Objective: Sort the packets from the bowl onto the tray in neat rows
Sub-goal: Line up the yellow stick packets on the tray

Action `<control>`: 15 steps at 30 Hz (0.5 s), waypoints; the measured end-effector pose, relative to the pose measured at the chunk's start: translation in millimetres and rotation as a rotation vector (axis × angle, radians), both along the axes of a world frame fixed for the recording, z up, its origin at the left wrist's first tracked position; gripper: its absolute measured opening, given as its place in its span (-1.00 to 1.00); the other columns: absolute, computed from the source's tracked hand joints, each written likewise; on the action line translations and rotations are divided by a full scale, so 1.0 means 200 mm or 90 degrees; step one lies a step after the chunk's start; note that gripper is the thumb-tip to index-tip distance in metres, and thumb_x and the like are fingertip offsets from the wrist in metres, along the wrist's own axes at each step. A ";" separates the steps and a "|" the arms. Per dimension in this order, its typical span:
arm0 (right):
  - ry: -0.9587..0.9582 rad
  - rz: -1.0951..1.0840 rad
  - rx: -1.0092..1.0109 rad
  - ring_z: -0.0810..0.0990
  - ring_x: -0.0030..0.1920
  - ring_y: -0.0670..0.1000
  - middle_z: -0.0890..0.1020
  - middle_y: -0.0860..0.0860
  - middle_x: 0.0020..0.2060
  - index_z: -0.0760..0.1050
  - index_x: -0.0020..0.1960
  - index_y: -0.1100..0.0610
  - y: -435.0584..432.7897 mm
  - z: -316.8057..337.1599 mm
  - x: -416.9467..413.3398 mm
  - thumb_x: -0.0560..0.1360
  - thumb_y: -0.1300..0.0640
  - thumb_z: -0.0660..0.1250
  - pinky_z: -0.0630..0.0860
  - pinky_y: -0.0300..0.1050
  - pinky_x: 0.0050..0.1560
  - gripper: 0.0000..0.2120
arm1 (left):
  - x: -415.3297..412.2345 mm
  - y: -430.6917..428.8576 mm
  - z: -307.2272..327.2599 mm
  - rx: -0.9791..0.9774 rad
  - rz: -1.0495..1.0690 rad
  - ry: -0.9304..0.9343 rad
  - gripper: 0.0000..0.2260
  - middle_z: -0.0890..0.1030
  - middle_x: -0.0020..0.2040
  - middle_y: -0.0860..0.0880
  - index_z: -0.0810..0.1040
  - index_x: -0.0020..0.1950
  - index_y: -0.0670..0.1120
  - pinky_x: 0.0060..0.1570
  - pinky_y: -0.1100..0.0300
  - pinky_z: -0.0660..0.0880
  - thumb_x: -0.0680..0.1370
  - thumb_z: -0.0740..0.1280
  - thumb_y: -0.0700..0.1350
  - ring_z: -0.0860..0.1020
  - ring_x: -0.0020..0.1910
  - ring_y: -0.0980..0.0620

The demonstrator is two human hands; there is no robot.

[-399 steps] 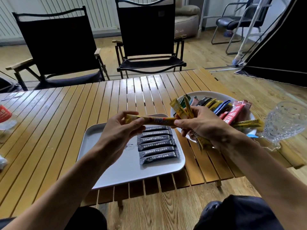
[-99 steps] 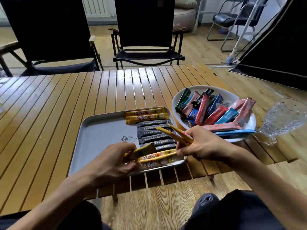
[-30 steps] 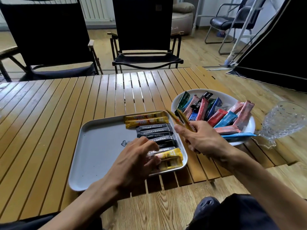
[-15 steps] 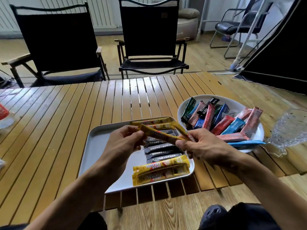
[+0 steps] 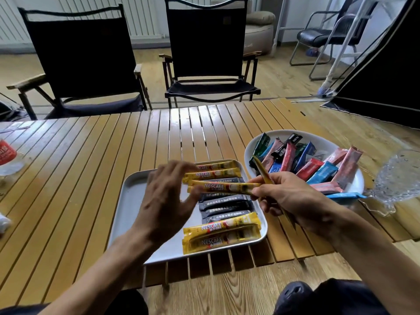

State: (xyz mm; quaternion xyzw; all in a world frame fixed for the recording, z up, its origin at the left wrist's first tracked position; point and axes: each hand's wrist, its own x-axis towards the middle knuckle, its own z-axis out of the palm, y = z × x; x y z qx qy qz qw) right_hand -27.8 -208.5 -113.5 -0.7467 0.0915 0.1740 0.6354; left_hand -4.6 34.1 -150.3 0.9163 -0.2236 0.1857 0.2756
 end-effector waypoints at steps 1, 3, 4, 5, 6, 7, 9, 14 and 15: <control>0.003 0.009 0.005 0.54 -0.41 -0.07 0.62 0.09 -0.26 0.55 0.06 0.19 0.00 0.00 0.00 0.55 0.31 0.30 0.41 -0.24 -0.43 -0.88 | 0.00 -0.01 0.01 0.053 -0.056 -0.039 -0.72 0.58 0.09 0.00 0.44 0.14 0.00 0.00 0.13 0.41 0.48 0.38 0.01 0.46 0.09 0.07; 0.012 0.027 0.016 0.54 -0.40 -0.07 0.63 0.05 -0.30 0.56 0.07 0.18 0.01 0.00 0.01 0.55 0.30 0.31 0.41 -0.24 -0.42 -0.87 | 0.00 -0.05 0.02 0.079 -0.127 -0.035 -0.75 0.61 0.07 0.01 0.48 0.08 -0.01 0.01 0.13 0.44 0.45 0.40 -0.02 0.49 0.09 0.07; 0.014 0.036 0.020 0.55 -0.40 -0.07 0.64 0.04 -0.30 0.57 0.07 0.18 0.02 0.00 0.01 0.55 0.29 0.31 0.41 -0.24 -0.42 -0.87 | 0.01 -0.07 0.03 0.082 -0.148 -0.035 -0.80 0.63 0.03 0.02 0.50 0.04 -0.02 0.00 0.16 0.45 0.45 0.38 -0.03 0.52 0.04 0.07; 0.013 0.040 0.023 0.55 -0.40 -0.06 0.65 0.05 -0.28 0.57 0.07 0.18 0.02 0.01 0.02 0.55 0.28 0.32 0.41 -0.25 -0.43 -0.87 | 0.02 -0.09 0.03 0.084 -0.164 -0.033 -0.83 0.64 -0.01 0.03 0.51 0.01 -0.03 -0.02 0.22 0.44 0.46 0.36 -0.03 0.55 -0.02 0.08; 0.008 0.034 0.021 0.56 -0.40 -0.05 0.66 0.07 -0.24 0.57 0.08 0.18 0.02 0.01 0.02 0.55 0.27 0.31 0.41 -0.26 -0.45 -0.87 | 0.04 -0.09 0.03 0.085 -0.174 -0.027 -0.85 0.64 -0.04 0.02 0.51 -0.01 -0.04 -0.03 0.28 0.43 0.46 0.34 -0.04 0.56 -0.07 0.09; -0.003 0.019 0.003 0.57 -0.40 -0.05 0.66 0.09 -0.19 0.55 0.09 0.18 0.02 0.00 0.03 0.57 0.26 0.30 0.41 -0.28 -0.48 -0.88 | 0.06 -0.09 0.02 0.090 -0.177 -0.016 -0.86 0.64 -0.05 0.01 0.51 -0.01 -0.05 -0.04 0.29 0.45 0.47 0.34 -0.06 0.57 -0.09 0.09; -0.047 -0.025 -0.104 0.59 -0.36 -0.05 0.65 0.11 -0.12 0.53 0.11 0.16 0.00 -0.01 0.03 0.59 0.20 0.27 0.44 -0.31 -0.47 -0.87 | 0.13 -0.08 0.01 0.100 -0.163 -0.006 -0.87 0.64 -0.08 -0.02 0.50 -0.02 -0.09 -0.12 0.17 0.56 0.48 0.31 -0.08 0.59 -0.14 0.05; -0.124 -0.037 -0.194 0.60 -0.31 -0.04 0.63 0.12 -0.10 0.52 0.01 0.06 -0.01 -0.02 0.02 0.61 0.13 0.24 0.52 -0.29 -0.35 -0.92 | 0.29 -0.15 -0.06 0.120 -0.118 -0.006 -0.89 0.62 -0.14 -0.06 0.47 -0.04 -0.11 -0.23 0.03 0.56 0.50 0.34 -0.11 0.55 -0.20 0.00; -0.130 -0.031 -0.194 0.60 -0.31 -0.04 0.63 0.13 -0.10 0.52 -0.01 0.06 -0.01 -0.02 0.02 0.61 0.13 0.24 0.53 -0.28 -0.34 -0.92 | 0.30 -0.17 -0.07 0.130 -0.117 -0.002 -0.89 0.61 -0.14 -0.06 0.47 -0.04 -0.11 -0.21 0.01 0.55 0.50 0.34 -0.11 0.54 -0.19 -0.01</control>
